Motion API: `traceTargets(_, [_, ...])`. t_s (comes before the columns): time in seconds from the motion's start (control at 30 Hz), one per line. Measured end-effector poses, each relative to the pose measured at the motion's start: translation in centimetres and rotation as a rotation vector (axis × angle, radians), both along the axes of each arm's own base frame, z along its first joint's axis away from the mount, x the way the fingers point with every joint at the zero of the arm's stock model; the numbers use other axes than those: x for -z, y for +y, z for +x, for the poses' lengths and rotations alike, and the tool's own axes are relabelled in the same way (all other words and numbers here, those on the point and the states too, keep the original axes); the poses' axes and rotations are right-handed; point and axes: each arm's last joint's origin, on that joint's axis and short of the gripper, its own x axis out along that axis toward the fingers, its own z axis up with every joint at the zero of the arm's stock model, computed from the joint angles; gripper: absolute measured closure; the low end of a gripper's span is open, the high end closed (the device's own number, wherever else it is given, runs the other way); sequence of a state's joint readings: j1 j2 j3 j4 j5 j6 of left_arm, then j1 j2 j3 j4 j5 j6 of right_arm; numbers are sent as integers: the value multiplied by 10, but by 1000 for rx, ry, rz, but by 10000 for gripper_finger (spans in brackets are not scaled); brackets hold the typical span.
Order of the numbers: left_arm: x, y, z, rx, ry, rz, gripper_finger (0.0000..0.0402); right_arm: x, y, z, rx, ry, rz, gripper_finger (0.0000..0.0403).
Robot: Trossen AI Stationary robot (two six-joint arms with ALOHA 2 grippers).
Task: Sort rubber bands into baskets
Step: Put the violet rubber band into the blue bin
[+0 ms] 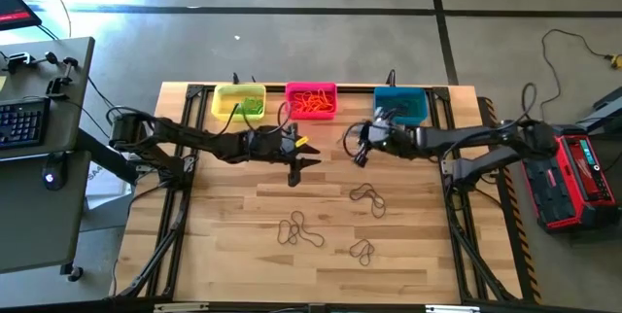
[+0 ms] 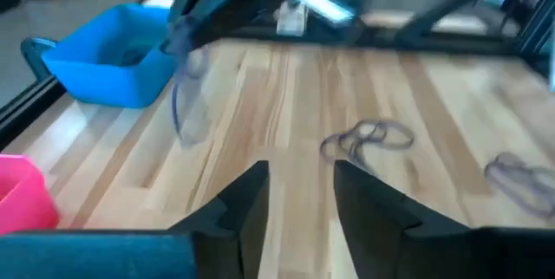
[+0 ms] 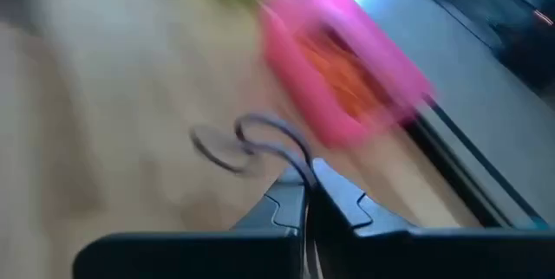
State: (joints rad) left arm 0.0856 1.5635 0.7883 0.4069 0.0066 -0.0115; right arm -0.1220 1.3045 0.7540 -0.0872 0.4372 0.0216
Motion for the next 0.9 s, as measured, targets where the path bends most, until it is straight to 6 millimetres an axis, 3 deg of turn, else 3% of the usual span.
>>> traceTargets(0.23, [18, -2, -16, -14, -115, -57, 263, -1, -38, -41, 297, 175, -5, 402])
traceTargets(0.53, [24, -2, -20, -32, -103, -68, 263, 0, -100, -81, 561, 263, 18, 402])
traceTargets(0.73, [24, -1, -20, -42, -103, -65, 263, 6, -129, -104, 606, 267, 114, 402])
traceTargets(0.9, [24, -1, -20, -59, -103, -59, 263, 25, -147, -109, 638, 319, 195, 401])
